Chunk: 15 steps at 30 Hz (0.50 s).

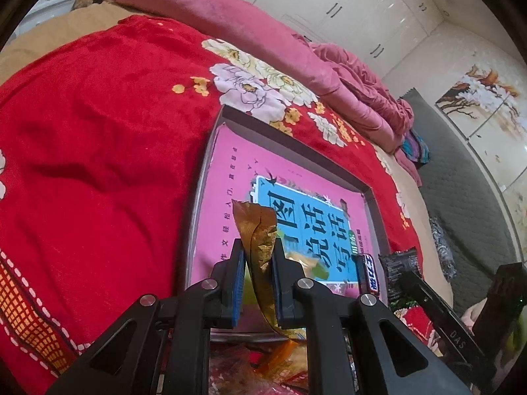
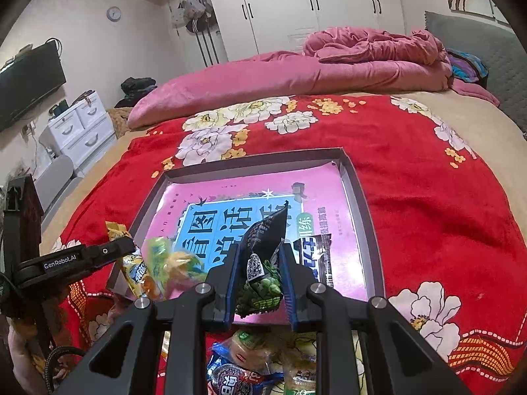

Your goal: Organize snacks

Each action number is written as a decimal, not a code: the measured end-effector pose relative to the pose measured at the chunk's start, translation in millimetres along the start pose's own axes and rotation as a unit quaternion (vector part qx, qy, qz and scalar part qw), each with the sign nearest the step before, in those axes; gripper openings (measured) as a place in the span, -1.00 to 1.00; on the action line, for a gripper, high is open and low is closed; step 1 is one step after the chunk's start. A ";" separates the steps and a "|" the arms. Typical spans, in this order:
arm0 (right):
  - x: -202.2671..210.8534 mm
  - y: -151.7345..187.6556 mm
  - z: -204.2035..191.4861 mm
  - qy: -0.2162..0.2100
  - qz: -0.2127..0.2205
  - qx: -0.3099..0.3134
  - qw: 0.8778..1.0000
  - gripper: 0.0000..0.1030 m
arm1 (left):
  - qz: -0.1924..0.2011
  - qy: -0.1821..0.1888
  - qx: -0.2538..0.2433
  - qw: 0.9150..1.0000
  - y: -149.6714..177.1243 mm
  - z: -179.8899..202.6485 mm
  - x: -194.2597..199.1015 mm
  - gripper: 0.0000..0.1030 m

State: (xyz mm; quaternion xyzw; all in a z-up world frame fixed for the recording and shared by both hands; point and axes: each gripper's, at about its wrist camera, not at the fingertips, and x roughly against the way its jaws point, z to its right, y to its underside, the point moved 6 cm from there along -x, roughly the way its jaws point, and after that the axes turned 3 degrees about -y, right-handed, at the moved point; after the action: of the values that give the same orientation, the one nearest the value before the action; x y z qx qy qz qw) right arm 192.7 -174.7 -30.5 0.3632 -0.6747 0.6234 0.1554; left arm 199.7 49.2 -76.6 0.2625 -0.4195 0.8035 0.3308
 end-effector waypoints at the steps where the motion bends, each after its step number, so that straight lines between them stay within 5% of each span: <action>1: -0.9 0.4 0.3 0.000 -0.001 -0.001 1.000 -0.53 | -0.001 0.000 0.002 1.000 -0.1 -0.5 -1.1 -0.71; 15: -17.1 7.1 4.8 0.003 -0.020 -0.008 1.000 -0.53 | -0.007 -0.001 -0.004 1.000 -5.0 5.9 -14.0 -0.71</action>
State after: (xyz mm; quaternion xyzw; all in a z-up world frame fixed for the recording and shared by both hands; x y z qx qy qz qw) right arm 200.8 -174.5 -47.8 0.3735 -0.6717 0.6161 0.1725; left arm 213.3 42.0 -80.9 0.2647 -0.4210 0.7994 0.3371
